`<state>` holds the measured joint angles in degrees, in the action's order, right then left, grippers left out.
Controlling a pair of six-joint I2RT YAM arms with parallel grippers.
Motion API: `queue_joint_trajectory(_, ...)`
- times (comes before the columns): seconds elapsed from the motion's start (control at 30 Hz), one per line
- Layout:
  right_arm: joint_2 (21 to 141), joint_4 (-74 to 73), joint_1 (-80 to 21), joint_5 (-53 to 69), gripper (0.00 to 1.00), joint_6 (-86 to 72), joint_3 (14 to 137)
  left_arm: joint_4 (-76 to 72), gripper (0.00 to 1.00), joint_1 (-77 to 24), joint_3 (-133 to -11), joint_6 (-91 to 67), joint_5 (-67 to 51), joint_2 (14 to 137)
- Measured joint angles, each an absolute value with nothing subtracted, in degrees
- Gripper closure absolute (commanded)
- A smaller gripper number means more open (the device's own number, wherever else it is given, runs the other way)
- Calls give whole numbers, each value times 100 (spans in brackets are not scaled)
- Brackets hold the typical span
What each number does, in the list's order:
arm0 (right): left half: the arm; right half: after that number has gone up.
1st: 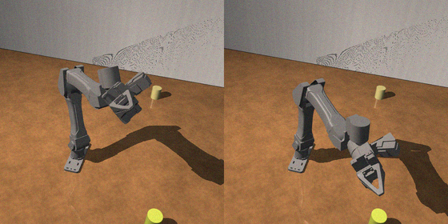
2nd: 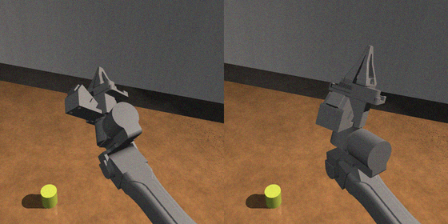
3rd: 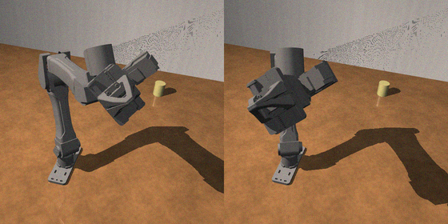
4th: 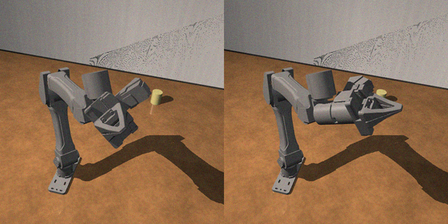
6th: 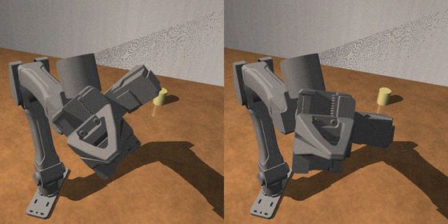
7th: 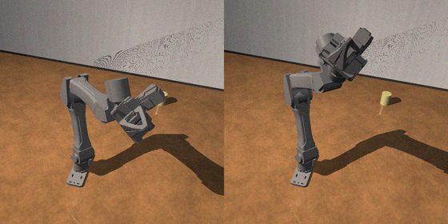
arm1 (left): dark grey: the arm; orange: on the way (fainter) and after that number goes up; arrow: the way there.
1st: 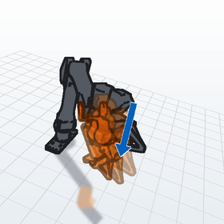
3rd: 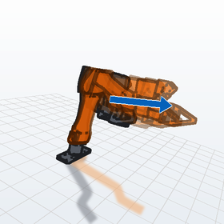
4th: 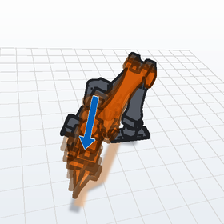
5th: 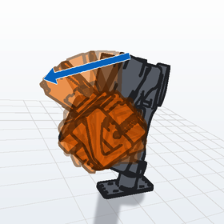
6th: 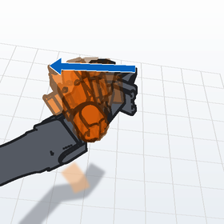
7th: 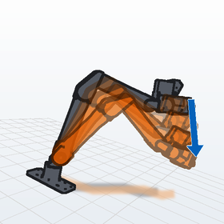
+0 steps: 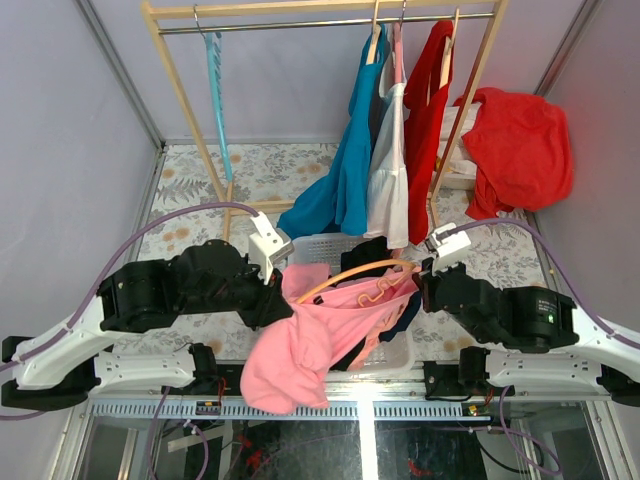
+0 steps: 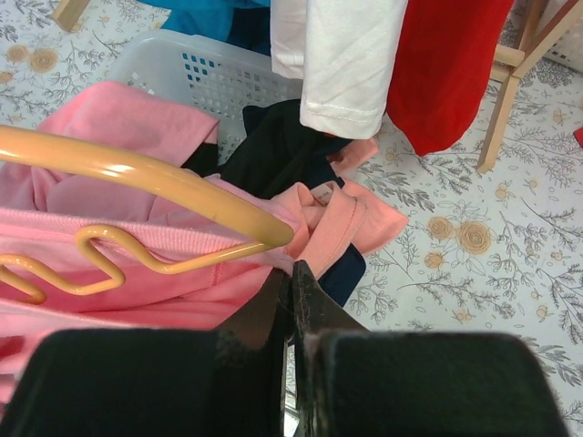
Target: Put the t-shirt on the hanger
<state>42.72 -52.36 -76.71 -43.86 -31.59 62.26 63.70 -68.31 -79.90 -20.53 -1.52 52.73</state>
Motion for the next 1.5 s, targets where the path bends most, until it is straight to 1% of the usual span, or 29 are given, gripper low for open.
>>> queue_joint_trajectory(0.27, 4397, -5384, -7673, -4440, 100, -3194, 6292, 6383, 100, -6853, -7990, -2080, -150, 5315)
queue_joint_trajectory(0.47, 4654, -5675, -7673, -4687, 100, -3229, 6386, 6403, 100, -6866, -7990, -2097, -150, 5487)
queue_joint_trajectory(0.7, 4646, -5848, -7677, -4958, 100, -3435, 6392, 6388, 100, -6879, -7966, -2099, -156, 5621)
queue_joint_trajectory(1.1, 3861, -5651, -7677, -4834, 100, -2834, 6390, 6289, 100, -6904, -7791, -2093, -301, 5848)
queue_joint_trajectory(1.5, 4335, -5911, -7671, -5041, 100, -2783, 6388, 6425, 100, -7006, -7992, -2091, -390, 6156)
